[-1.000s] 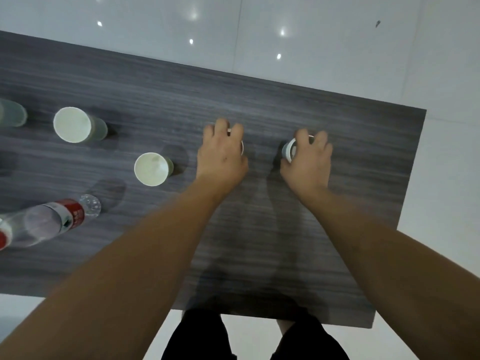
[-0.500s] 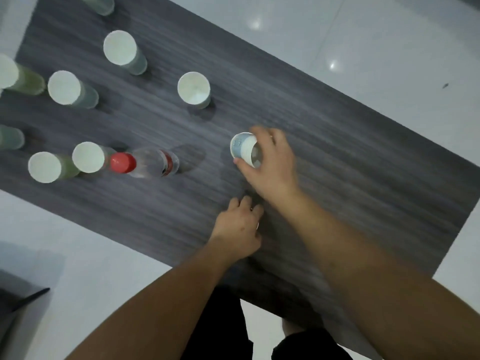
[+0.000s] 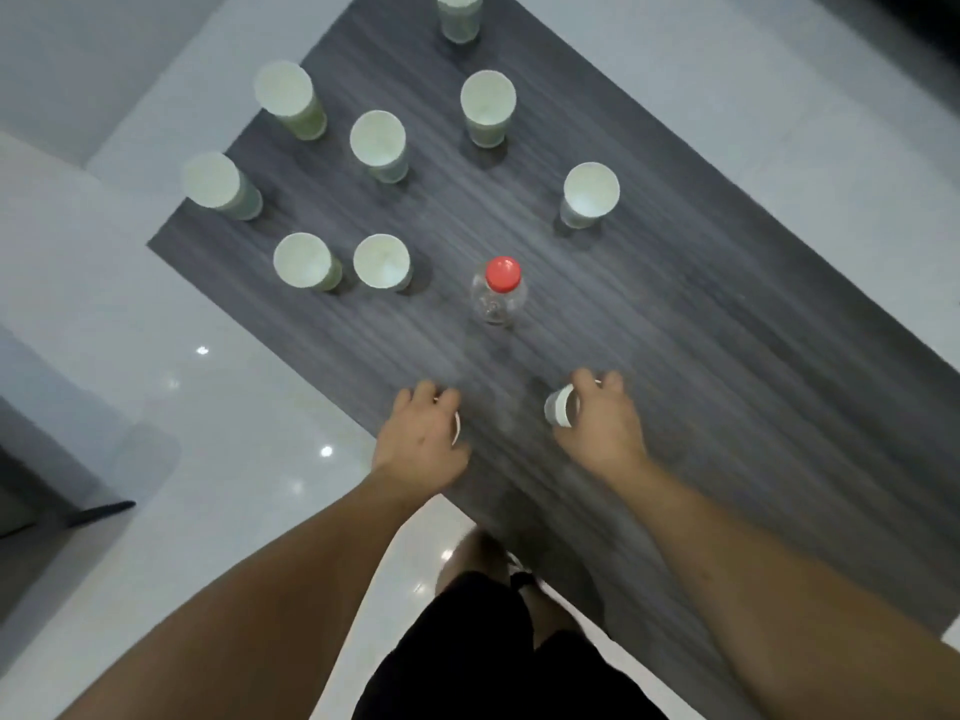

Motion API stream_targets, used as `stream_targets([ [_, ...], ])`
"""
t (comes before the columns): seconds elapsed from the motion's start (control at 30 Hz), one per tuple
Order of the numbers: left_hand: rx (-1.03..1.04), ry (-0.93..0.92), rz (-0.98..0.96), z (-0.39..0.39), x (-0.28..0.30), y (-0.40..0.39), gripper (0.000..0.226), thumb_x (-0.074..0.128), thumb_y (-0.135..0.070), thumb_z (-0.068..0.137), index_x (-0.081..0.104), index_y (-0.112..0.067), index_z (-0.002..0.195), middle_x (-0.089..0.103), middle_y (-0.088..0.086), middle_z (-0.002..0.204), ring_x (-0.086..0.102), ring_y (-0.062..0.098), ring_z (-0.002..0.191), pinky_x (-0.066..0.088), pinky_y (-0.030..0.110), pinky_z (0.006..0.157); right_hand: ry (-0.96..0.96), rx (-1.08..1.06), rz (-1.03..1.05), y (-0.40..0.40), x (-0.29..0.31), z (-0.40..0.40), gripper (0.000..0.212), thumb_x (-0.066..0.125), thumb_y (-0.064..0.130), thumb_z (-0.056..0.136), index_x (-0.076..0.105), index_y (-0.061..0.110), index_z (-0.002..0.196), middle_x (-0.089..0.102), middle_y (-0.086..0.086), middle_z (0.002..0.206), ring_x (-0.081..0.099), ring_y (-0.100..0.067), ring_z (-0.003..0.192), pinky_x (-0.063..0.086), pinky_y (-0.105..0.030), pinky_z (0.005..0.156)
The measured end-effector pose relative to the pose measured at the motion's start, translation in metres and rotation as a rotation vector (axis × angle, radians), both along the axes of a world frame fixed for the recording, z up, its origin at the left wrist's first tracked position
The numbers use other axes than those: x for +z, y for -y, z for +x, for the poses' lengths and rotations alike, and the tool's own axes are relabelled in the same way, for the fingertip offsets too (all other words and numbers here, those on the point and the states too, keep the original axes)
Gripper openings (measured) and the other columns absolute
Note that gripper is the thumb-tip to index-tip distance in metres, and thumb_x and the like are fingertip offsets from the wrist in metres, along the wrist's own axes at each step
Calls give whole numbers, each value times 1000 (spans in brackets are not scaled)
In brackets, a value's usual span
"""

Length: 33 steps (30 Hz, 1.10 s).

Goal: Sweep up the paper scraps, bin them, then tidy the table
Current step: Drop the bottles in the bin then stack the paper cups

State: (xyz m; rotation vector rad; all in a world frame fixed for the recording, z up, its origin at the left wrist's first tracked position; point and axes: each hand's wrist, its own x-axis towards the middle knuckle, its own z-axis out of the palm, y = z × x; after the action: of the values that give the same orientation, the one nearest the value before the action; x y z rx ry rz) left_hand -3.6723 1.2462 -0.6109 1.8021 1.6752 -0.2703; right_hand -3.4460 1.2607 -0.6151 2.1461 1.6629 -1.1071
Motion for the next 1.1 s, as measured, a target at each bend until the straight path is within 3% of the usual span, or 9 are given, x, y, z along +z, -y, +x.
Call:
stream_targets([
  [0.1, 263, -22, 186, -49, 29, -8, 42, 63, -37, 72, 56, -25, 112, 52, 1, 120, 47, 27, 107, 45, 36, 78, -118, 20, -47, 21, 15, -42, 57, 80, 32, 67, 53, 20, 116, 42, -3, 103, 59, -36, 99, 42, -31, 72],
  [0.27, 535, 90, 492, -113, 66, -67, 45, 64, -35, 70, 51, -26, 112, 49, -2, 116, 44, 20, 105, 40, 32, 78, -312, -147, 252, 7, 48, -135, 60, 80, 34, 66, 55, 31, 120, 42, 7, 106, 55, -20, 96, 38, -26, 73],
  [0.4, 402, 149, 537, -146, 58, -133, 46, 62, -32, 68, 51, -20, 112, 48, 4, 120, 43, 26, 106, 39, 33, 79, -398, -318, 579, -43, 62, -200, 58, 82, 27, 68, 59, 28, 121, 48, 8, 115, 48, 0, 101, 30, 0, 86],
  [0.47, 261, 119, 467, -159, 41, -153, 48, 61, -29, 70, 51, -17, 115, 47, 9, 122, 41, 31, 106, 42, 38, 81, -322, -356, 662, -72, 60, -223, 57, 81, 27, 69, 60, 23, 121, 50, 5, 117, 44, 3, 102, 26, 3, 88],
  [0.57, 64, 21, 328, -174, 13, -164, 55, 62, -31, 74, 47, -17, 125, 44, 10, 128, 38, 33, 114, 41, 44, 90, -163, -383, 612, -110, 48, -243, 58, 81, 30, 72, 58, 24, 125, 52, -1, 120, 49, -9, 103, 33, -11, 84],
  [0.67, -62, 18, 183, -186, -8, -168, 63, 69, -34, 78, 41, -21, 133, 38, 8, 135, 35, 32, 122, 42, 47, 95, 9, -195, 364, -137, 22, -252, 66, 82, 29, 76, 50, 21, 134, 48, -11, 126, 51, -28, 111, 44, -33, 90],
  [0.83, 20, 132, 215, -212, 6, -189, 55, 65, -30, 67, 49, -19, 118, 47, 8, 120, 46, 31, 101, 48, 39, 73, 32, -203, 211, -164, 0, -268, 67, 79, 28, 74, 46, 21, 132, 46, -14, 120, 54, -37, 105, 47, -39, 89],
  [0.97, 186, 117, 533, -229, 44, -215, 54, 65, -34, 63, 52, -17, 112, 52, 8, 113, 49, 28, 92, 43, 36, 73, -77, -431, 456, -181, 29, -286, 65, 80, 35, 72, 50, 25, 128, 49, -4, 121, 51, -15, 95, 41, -29, 81],
  [1.1, 326, -13, 512, -250, 57, -243, 51, 66, -34, 66, 50, -17, 112, 51, 9, 112, 48, 30, 93, 45, 40, 77, -117, -560, 733, -214, 57, -285, 63, 83, 32, 69, 49, 30, 121, 49, -1, 120, 51, -12, 97, 39, -27, 80],
])
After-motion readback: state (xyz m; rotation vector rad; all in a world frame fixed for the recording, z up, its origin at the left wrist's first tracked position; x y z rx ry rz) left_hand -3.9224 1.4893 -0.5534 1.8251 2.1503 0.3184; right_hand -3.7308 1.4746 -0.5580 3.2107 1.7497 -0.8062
